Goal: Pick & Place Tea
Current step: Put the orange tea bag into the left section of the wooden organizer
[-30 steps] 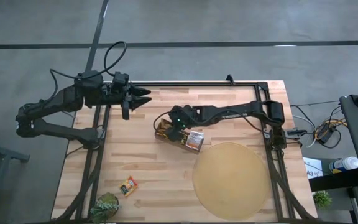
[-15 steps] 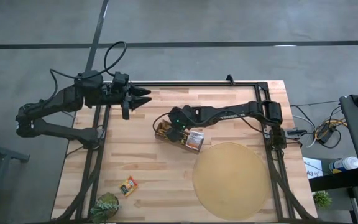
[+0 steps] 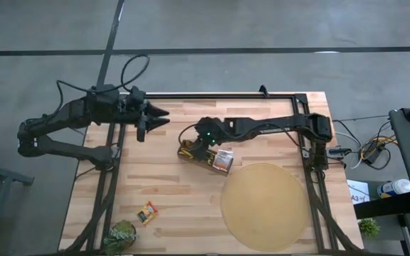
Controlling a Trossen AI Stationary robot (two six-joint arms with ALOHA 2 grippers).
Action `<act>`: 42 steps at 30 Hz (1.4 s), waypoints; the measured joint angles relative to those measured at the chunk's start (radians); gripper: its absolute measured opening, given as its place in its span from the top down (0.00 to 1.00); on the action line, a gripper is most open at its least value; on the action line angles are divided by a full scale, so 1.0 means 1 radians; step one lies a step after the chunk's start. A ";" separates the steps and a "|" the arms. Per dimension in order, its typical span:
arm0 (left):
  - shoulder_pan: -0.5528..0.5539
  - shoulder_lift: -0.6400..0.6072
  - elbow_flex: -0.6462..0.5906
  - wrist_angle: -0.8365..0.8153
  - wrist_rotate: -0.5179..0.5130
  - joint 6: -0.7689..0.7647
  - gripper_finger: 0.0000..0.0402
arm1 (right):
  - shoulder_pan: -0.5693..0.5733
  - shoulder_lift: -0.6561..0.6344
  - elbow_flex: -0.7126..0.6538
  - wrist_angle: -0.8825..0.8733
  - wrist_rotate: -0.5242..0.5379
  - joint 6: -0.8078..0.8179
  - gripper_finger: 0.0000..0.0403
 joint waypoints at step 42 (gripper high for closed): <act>-0.719 0.231 -0.296 -0.565 0.013 -0.190 0.58 | 0.127 -0.292 0.001 -0.218 0.026 0.060 0.52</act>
